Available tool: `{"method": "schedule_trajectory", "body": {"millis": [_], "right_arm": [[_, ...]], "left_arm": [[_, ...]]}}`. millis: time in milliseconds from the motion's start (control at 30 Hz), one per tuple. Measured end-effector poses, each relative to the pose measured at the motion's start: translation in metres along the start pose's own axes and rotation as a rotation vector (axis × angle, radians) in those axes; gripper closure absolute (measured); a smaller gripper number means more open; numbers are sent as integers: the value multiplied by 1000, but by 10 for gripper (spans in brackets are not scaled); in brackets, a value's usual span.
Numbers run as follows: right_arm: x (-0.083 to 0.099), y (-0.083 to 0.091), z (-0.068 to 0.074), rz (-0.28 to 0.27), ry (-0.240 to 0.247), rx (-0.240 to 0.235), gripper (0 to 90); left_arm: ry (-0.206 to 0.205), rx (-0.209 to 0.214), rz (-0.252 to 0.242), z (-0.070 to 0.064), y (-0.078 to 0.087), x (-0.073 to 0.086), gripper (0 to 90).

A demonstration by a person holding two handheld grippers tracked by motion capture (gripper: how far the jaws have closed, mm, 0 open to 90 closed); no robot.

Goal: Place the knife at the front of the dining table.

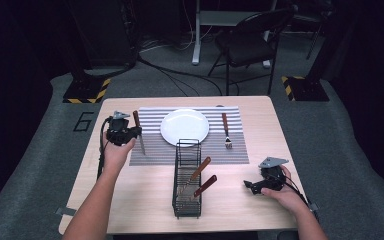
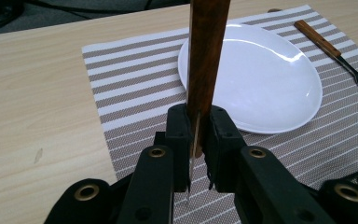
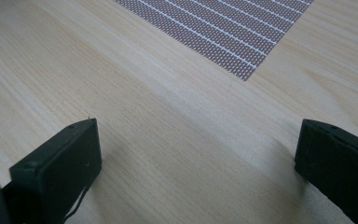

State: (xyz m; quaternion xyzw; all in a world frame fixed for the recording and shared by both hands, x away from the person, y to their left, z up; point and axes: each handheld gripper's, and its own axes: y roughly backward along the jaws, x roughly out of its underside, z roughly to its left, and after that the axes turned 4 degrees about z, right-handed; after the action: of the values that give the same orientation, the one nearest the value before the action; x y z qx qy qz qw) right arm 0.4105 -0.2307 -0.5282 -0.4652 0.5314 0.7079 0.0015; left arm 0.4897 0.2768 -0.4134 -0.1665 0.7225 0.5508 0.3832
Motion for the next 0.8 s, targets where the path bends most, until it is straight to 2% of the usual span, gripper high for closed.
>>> {"method": "schedule_trajectory", "body": {"millis": [167, 267, 367, 400, 567, 800], "right_arm": [[0, 0, 0, 0, 0, 0, 0], [0, 0, 0, 0, 0, 0, 0], [0, 0, 0, 0, -1, 0, 0], [0, 0, 0, 1, 1, 0, 0], [0, 0, 0, 0, 0, 0, 0], [0, 0, 0, 1, 0, -2, 0]], "left_arm": [[21, 0, -5, 2, -9, -4, 807], [19, 5, 7, 3, -16, -9, 807], [35, 7, 8, 6, -24, -12, 807], [53, 11, 7, 8, -29, -13, 807], [60, 16, 15, 12, -40, -17, 807], [99, 20, -1, 15, -55, -17, 806]]}}
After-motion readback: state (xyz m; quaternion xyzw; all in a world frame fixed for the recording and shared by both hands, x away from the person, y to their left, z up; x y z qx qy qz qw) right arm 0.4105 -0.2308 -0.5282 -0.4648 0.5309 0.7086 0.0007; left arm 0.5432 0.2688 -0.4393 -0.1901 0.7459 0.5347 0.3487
